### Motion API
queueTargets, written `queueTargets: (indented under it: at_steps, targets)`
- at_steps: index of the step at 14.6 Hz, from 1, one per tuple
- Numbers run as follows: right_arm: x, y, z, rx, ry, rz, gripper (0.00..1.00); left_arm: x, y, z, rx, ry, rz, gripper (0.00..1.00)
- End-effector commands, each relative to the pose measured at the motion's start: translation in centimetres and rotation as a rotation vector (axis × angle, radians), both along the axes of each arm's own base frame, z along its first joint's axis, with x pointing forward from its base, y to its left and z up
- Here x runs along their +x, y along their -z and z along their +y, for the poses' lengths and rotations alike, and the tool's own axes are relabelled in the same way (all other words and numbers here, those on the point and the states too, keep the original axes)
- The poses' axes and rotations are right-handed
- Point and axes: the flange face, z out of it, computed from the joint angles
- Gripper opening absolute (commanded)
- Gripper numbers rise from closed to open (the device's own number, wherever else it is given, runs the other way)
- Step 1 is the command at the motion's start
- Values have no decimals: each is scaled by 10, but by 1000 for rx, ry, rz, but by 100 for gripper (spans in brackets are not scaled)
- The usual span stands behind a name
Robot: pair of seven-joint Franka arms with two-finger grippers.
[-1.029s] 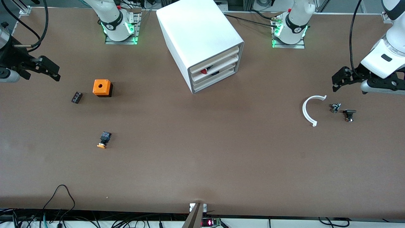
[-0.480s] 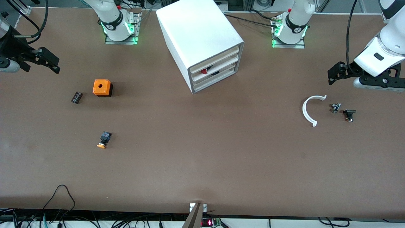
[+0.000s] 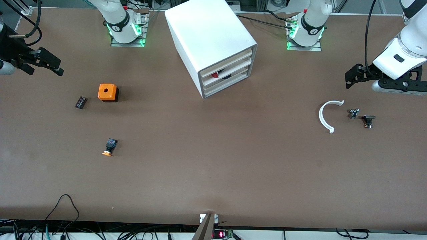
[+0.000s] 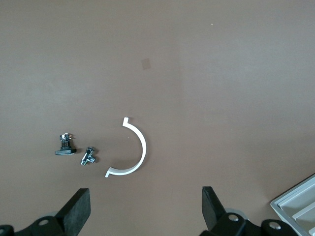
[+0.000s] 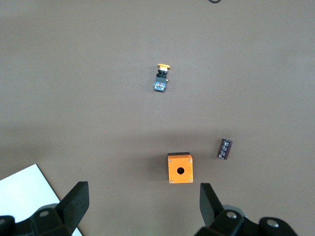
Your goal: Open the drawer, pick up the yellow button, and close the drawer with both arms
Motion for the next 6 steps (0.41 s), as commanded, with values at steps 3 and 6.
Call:
queueTargets:
  at_steps: [3, 6]
  targets:
    - [1, -12, -1, -32, -17, 5, 100, -5, -9, -2, -7, -8, 0, 100]
    - [1, -14, -2, -31, -21, 4, 100, -5, -9, 0, -9, -14, 0, 100]
